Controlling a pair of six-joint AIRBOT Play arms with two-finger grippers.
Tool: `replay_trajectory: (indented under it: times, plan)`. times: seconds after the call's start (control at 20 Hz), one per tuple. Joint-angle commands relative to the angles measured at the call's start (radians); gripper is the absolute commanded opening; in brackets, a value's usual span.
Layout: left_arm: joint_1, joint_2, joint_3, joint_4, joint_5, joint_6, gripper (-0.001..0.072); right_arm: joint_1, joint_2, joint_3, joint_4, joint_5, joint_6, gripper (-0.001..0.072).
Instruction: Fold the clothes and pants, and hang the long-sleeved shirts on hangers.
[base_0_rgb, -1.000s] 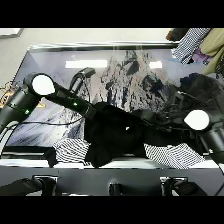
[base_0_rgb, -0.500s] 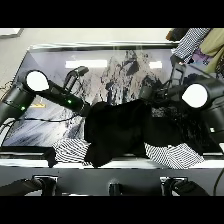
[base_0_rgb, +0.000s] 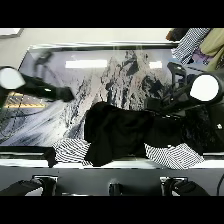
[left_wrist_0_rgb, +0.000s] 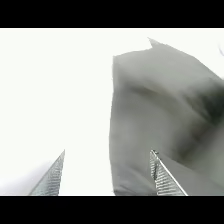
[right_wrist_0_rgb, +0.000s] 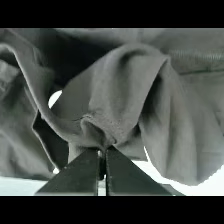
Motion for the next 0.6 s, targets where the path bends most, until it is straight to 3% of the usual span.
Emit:
replay_trajectory:
  times: [0.0,0.1,0.25,0.45,0.55]
  plan:
    - [0.248,0.124,-0.074,0.22,0.024,-0.071,0.0604,0.001,-0.001,0.004,0.013,0.029,-0.021,0.0035]
    - [0.405,0.143,-0.114,0.268,0.014,-0.005,0.0604,0.001,-0.001,0.004,0.013,0.023,-0.022,0.0035]
    - [0.561,0.137,-0.153,0.257,-0.016,-0.005,0.0592,0.001,-0.001,0.004,0.013,0.016,-0.036,0.0035]
    - [0.705,0.108,-0.196,0.247,0.061,-0.052,0.0594,0.001,-0.001,0.004,0.008,0.007,-0.041,0.0035]
    - [0.845,0.055,-0.195,0.129,0.135,0.031,0.0594,0.001,-0.001,0.004,0.001,-0.002,-0.045,0.0035]
